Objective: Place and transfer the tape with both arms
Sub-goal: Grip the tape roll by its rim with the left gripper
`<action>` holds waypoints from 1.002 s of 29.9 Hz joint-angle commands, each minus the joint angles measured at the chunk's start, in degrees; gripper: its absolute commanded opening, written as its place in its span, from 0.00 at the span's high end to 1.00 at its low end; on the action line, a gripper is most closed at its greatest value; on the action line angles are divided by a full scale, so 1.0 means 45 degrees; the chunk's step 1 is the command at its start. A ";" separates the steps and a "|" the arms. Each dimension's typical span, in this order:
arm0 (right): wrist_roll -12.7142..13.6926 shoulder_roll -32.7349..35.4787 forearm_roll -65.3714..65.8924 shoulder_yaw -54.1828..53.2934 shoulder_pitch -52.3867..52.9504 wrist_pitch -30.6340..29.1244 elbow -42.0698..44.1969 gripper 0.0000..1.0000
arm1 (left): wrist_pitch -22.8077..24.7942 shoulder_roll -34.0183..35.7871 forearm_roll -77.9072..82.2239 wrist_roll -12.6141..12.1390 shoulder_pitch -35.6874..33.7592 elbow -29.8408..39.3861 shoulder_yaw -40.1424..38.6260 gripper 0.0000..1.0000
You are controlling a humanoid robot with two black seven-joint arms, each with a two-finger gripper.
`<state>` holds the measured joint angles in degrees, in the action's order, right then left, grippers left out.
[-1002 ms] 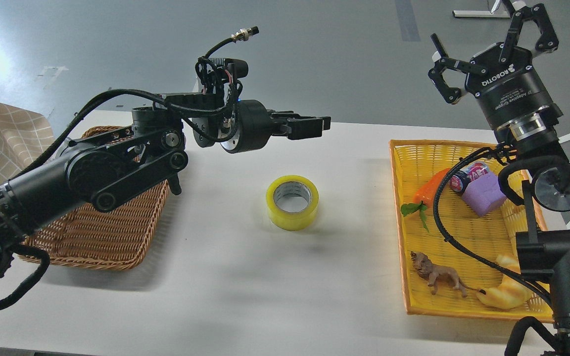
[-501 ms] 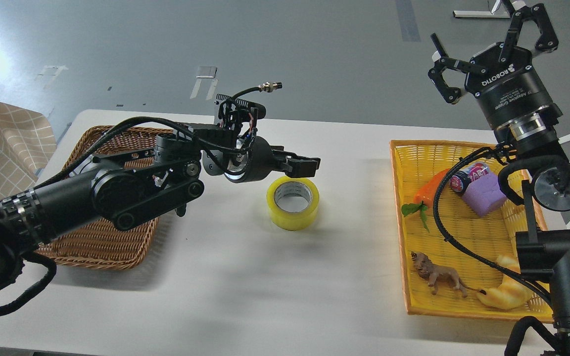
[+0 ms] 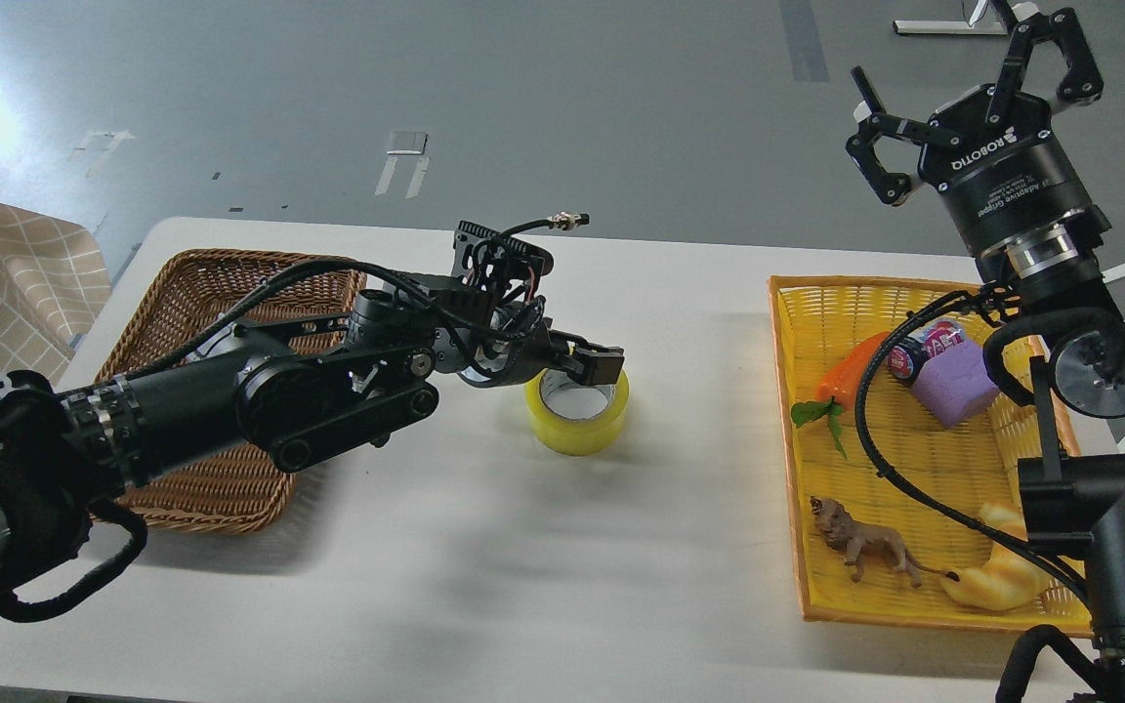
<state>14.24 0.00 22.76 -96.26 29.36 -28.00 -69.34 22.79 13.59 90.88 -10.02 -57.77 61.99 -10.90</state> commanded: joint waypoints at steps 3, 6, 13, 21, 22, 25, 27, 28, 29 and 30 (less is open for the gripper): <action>0.0000 0.0000 0.0000 0.0004 -0.0001 0.0000 -0.0001 0.01 | 0.0013 -0.0382 0.0000 0.0000 0.0064 -0.0491 0.0059 0.02; 0.0000 0.0000 0.0000 0.0004 0.0018 0.0000 -0.0001 0.02 | 0.0013 -0.0558 0.0000 0.0000 0.0084 -0.0902 0.0194 0.02; 0.0000 0.0000 0.0000 -0.0016 0.0018 0.0000 -0.0001 0.02 | -0.0026 -0.0637 -0.0039 0.0000 -0.0014 -0.1372 0.0977 0.04; 0.0000 0.0000 0.0000 0.0004 0.0018 0.0000 0.0018 0.02 | -0.0026 -0.0696 -0.0039 0.0000 0.0006 -0.1431 0.0977 0.11; 0.0000 0.0000 0.0000 0.0004 0.0018 0.0000 0.0038 0.02 | -0.0026 -0.0696 -0.0039 0.0000 -0.0014 -0.1431 0.0977 0.11; -0.0019 0.0000 0.0000 0.0004 0.0018 0.0000 0.0038 0.02 | -0.0026 -0.0715 -0.0039 0.0000 -0.0053 -0.1411 0.0977 0.11; -0.0019 0.0000 0.0000 0.0004 0.0018 0.0000 0.0038 0.02 | -0.0026 -0.0696 -0.0019 0.0000 -0.0053 -0.1353 0.0977 0.11; 0.0000 0.0000 0.0000 0.0004 0.0018 0.0000 0.0038 0.02 | -0.0026 -0.0696 0.0000 -0.0019 -0.0072 -0.1314 0.0977 0.11; -0.0019 0.0000 0.0000 0.0004 -0.0001 0.0000 0.0018 0.02 | -0.0026 -0.0676 0.0000 0.0000 -0.0111 -0.1294 0.0977 0.11; -0.0019 0.0000 0.0000 0.0004 -0.0001 0.0000 0.0018 0.02 | -0.0026 -0.0657 0.0000 0.0000 -0.0131 -0.1294 0.0977 0.11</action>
<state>14.16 0.00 22.76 -96.25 29.44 -28.00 -69.18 22.67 10.45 90.74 -10.06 -58.05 55.96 -6.48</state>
